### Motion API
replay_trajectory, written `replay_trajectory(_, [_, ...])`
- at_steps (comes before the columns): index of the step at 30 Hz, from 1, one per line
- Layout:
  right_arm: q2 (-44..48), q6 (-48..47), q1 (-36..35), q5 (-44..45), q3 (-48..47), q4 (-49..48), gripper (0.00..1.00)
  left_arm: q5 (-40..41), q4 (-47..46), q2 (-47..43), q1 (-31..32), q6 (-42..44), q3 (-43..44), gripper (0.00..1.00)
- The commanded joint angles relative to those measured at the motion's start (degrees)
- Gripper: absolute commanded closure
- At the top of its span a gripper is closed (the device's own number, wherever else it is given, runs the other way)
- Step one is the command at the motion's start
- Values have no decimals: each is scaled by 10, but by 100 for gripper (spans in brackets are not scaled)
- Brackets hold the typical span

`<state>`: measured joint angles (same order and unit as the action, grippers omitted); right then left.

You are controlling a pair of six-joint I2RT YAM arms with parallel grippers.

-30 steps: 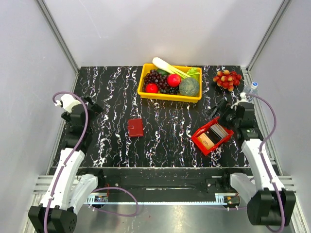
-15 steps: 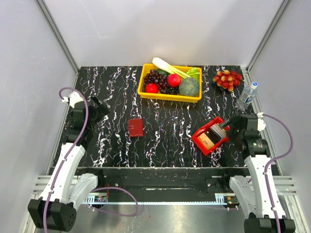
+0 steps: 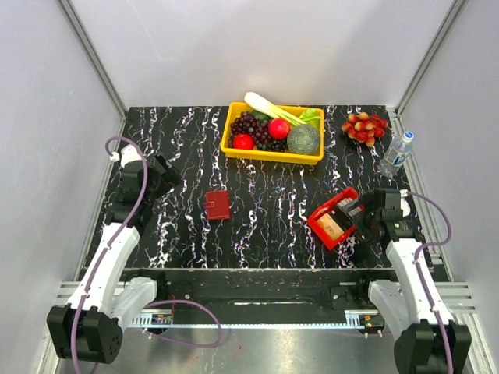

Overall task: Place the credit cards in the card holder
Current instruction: Move the storage box to the center of the board.

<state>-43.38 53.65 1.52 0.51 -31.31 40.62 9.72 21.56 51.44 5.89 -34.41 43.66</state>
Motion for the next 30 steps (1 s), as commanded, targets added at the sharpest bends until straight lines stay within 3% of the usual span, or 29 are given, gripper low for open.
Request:
replay_trajectory(1, [-53, -56, 0, -12, -23, -96, 1, -23, -53, 8, 7, -19, -37, 1])
replay_trajectory(12, [-156, -39, -3, -67, -41, -215, 1, 6, -102, 88, 105, -57, -99, 1])
replay_trajectory(15, [-168, -19, -13, -77, -30, -240, 1, -1, -123, 112, 113, -66, -110, 1])
replay_trajectory(22, [-185, 42, -128, -27, -13, -274, 1, -16, -148, 152, 113, -68, -117, 1])
replay_trajectory(30, [-183, 8, -146, -19, -36, -255, 1, -56, -179, 206, 114, -54, -112, 5])
